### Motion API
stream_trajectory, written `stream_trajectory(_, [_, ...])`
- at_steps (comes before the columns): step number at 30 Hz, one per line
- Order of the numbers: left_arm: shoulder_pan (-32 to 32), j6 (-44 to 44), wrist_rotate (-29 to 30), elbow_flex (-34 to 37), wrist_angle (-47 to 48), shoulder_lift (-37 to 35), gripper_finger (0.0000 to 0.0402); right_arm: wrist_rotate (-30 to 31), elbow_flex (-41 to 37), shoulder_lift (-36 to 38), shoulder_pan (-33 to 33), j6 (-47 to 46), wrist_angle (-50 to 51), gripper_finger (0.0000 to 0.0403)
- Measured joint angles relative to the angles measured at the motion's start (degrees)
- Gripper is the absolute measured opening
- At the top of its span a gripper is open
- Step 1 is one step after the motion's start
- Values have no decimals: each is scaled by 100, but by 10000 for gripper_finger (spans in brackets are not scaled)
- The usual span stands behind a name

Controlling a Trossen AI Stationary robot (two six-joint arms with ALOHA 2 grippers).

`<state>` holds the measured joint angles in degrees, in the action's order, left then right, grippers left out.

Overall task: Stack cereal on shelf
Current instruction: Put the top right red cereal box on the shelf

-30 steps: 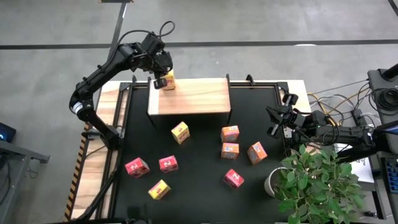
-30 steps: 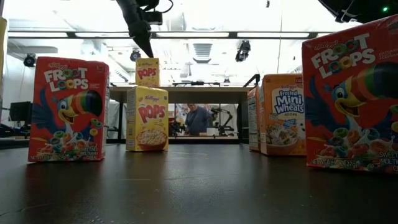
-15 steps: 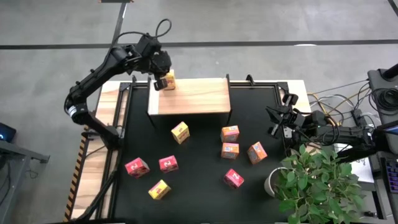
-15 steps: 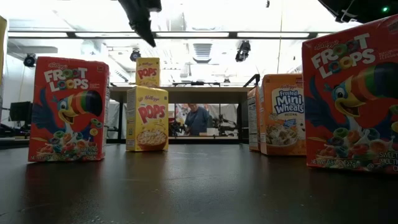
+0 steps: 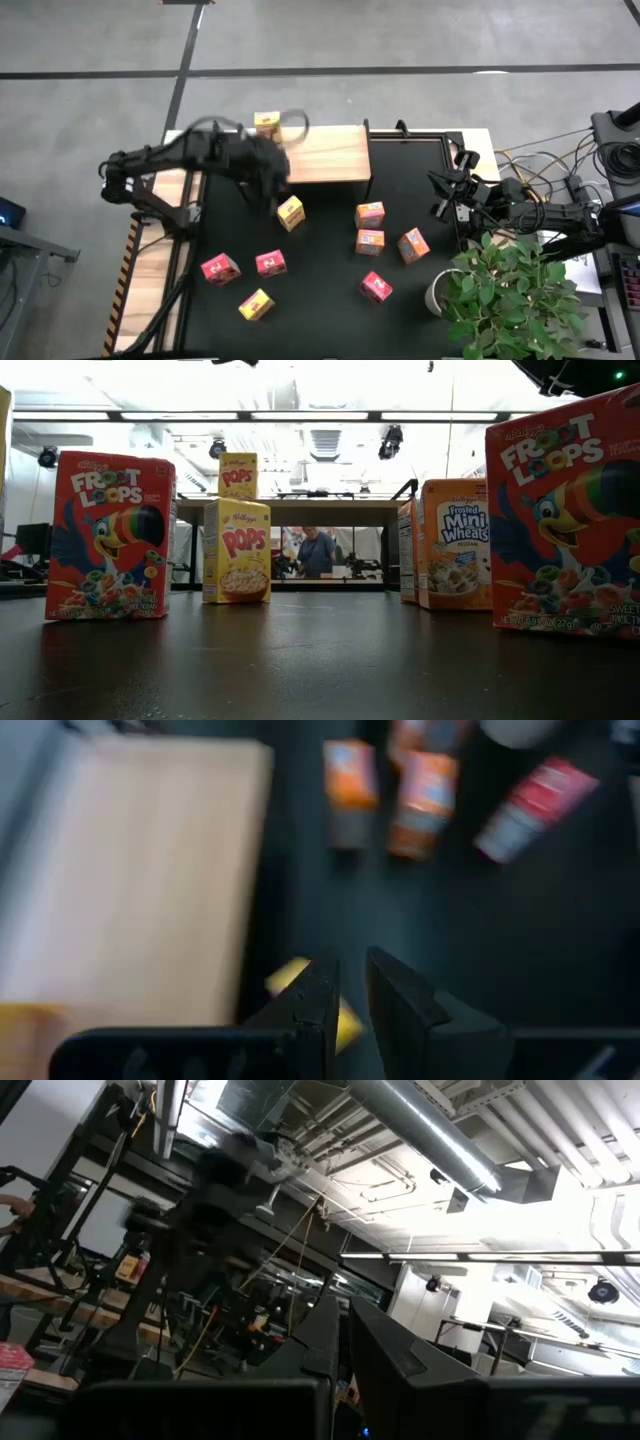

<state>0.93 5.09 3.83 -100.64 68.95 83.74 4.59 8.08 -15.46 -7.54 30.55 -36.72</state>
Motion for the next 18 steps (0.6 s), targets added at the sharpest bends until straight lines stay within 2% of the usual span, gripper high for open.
stream_trajectory(5, [-1040, 1325, 21, 319, 102, 20, 36, -1, 1, 0, 0, -3, -23, 18])
stream_trajectory(10, [-1765, 2412, 21, 913, 26, 63, 45, -1, 2, 0, 1, -57, -43, 18])
stream_trajectory(14, [-2093, 3073, 7, 1477, -203, 65, 79, -1, 2, 0, 0, -80, -40, 18])
stream_trajectory(18, [-2258, 3429, -11, 1885, -226, 70, 134, -3, 2, 2, 1, -70, -40, 18])
